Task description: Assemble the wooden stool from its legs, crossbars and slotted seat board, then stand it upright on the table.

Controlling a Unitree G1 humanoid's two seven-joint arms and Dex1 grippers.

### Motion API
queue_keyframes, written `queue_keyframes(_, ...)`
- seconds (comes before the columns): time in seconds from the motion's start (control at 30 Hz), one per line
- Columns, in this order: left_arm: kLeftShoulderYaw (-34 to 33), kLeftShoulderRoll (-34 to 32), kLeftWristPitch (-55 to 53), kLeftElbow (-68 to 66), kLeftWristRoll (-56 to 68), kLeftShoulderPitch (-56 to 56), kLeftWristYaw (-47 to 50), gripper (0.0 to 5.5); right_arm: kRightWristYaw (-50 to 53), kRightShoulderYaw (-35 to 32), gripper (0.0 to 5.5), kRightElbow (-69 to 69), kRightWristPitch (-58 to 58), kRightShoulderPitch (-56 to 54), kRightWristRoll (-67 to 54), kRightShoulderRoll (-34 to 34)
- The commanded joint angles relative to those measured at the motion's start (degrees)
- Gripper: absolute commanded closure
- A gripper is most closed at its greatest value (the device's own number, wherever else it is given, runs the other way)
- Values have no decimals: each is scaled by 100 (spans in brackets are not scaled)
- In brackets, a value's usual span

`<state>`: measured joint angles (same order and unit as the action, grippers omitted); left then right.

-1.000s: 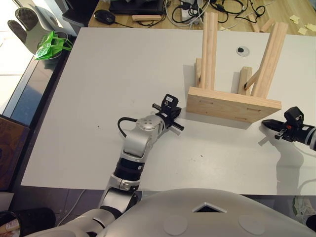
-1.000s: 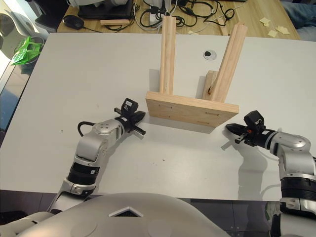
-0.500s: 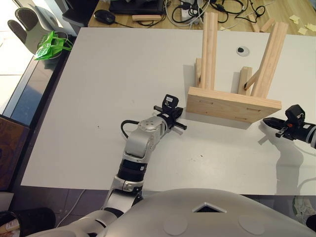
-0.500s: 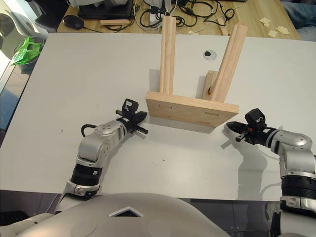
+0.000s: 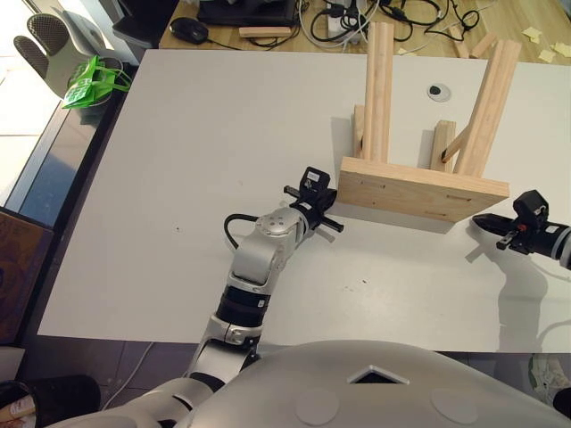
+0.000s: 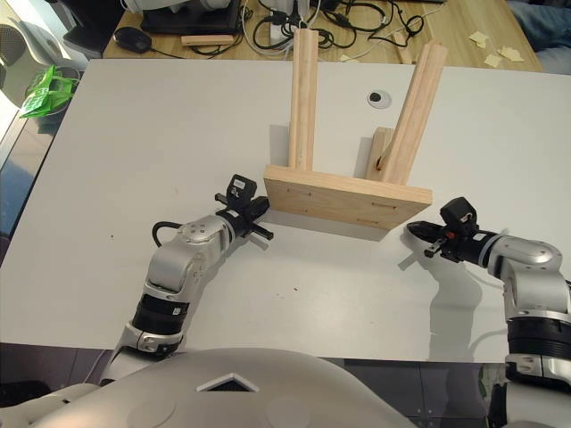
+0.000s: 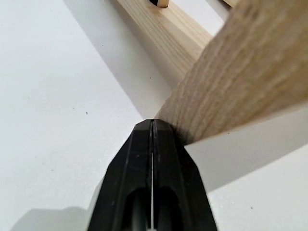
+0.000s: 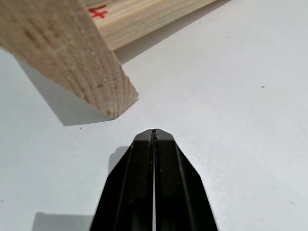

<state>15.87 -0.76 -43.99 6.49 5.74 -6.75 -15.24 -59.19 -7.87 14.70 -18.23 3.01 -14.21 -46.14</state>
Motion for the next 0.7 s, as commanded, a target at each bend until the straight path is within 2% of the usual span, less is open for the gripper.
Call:
queue_keyframes(0.03, 139, -53, -142, 34, 11, 25, -57, 549, 8, 53, 550, -40, -68, -123, 42, -79)
queue_keyframes(0.7, 212, -101, -262, 54, 41, 20, -69, 549, 127, 448, 550, 20, 180, -357, 201, 227)
